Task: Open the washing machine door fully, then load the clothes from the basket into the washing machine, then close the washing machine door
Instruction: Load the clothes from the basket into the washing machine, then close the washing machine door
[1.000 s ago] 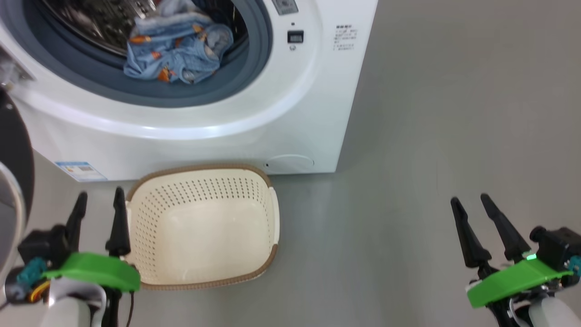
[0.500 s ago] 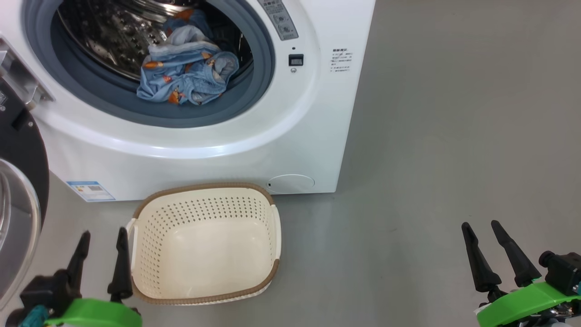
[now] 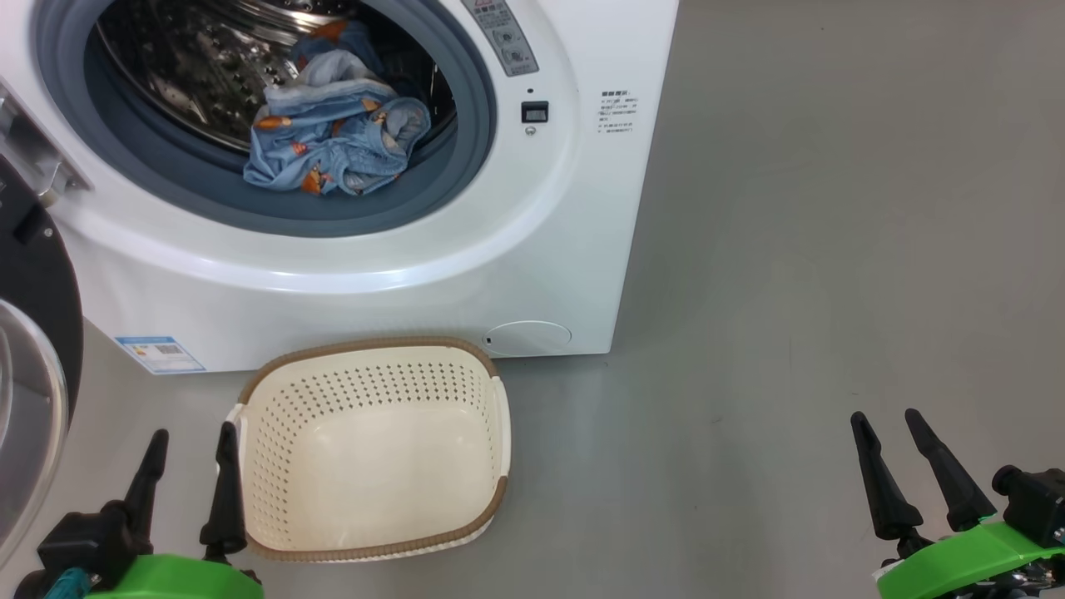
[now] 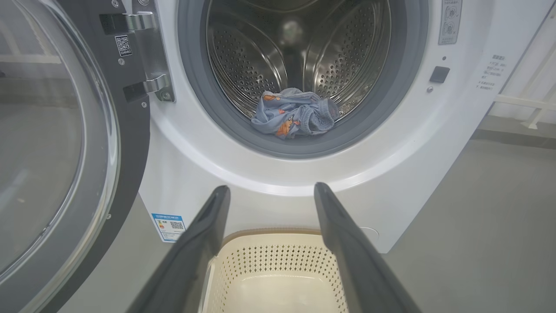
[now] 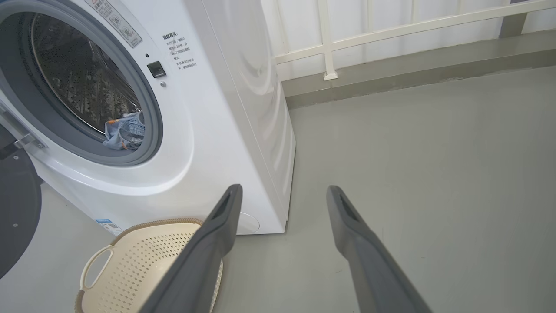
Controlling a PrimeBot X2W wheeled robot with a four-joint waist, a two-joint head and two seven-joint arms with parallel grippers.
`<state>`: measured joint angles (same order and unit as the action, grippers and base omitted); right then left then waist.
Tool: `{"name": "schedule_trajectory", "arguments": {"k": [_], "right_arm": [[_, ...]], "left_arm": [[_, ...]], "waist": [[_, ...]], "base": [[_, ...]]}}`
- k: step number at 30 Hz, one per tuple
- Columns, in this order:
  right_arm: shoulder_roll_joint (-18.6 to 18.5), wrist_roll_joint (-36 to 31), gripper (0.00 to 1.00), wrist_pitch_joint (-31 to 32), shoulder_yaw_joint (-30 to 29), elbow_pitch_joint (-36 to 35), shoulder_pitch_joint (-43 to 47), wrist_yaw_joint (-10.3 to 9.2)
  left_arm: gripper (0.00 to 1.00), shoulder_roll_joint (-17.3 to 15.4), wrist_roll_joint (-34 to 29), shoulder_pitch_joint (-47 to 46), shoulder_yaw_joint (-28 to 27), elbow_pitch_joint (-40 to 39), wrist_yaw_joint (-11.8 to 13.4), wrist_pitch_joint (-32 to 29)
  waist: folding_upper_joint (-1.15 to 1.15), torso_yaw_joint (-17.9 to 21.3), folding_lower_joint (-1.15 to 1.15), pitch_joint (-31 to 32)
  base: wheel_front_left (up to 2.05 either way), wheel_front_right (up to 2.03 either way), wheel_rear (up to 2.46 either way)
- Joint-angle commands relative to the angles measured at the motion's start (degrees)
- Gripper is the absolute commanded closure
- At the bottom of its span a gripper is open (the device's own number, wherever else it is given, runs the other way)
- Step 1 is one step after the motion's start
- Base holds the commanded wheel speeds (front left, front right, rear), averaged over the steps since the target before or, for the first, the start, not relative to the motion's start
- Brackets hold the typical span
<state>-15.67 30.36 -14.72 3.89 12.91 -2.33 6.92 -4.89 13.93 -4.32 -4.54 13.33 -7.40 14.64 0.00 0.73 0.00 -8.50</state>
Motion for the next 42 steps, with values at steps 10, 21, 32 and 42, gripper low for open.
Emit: {"name": "schedule_trajectory", "arguments": {"k": [10,21,32,42], "right_arm": [[-0.6,-0.5,0.0,-0.3,0.8,-1.5,-0.4,0.57],[-0.7,-0.5,0.0,-0.3,0.9,-1.5,-0.5,0.57],[-0.7,-0.6,0.0,-0.3,1.0,-1.7,-0.3,0.57],[-1.6,-0.5,0.0,-0.3,2.3,-2.3,-1.3,0.57]], "left_arm": [[0.0,-0.9,-0.3,-0.7,-2.0,-0.8,-0.1,0.4],[0.0,-0.9,0.2,-0.3,-1.7,-1.2,-0.1,0.4],[0.0,-0.8,0.3,0.0,-1.5,-1.5,-0.1,0.4],[0.0,0.5,0.1,0.5,-3.2,-1.7,-0.1,0.4]], "waist": [[0.0,0.0,0.0,0.0],[0.0,0.0,0.0,0.2],[0.0,-0.4,0.0,0.6],[0.0,-3.9,0.0,0.3]], "base": [[-0.54,0.54,0.0],[-1.4,1.4,0.0],[-0.29,0.29,0.0],[0.0,0.0,0.0]]}}
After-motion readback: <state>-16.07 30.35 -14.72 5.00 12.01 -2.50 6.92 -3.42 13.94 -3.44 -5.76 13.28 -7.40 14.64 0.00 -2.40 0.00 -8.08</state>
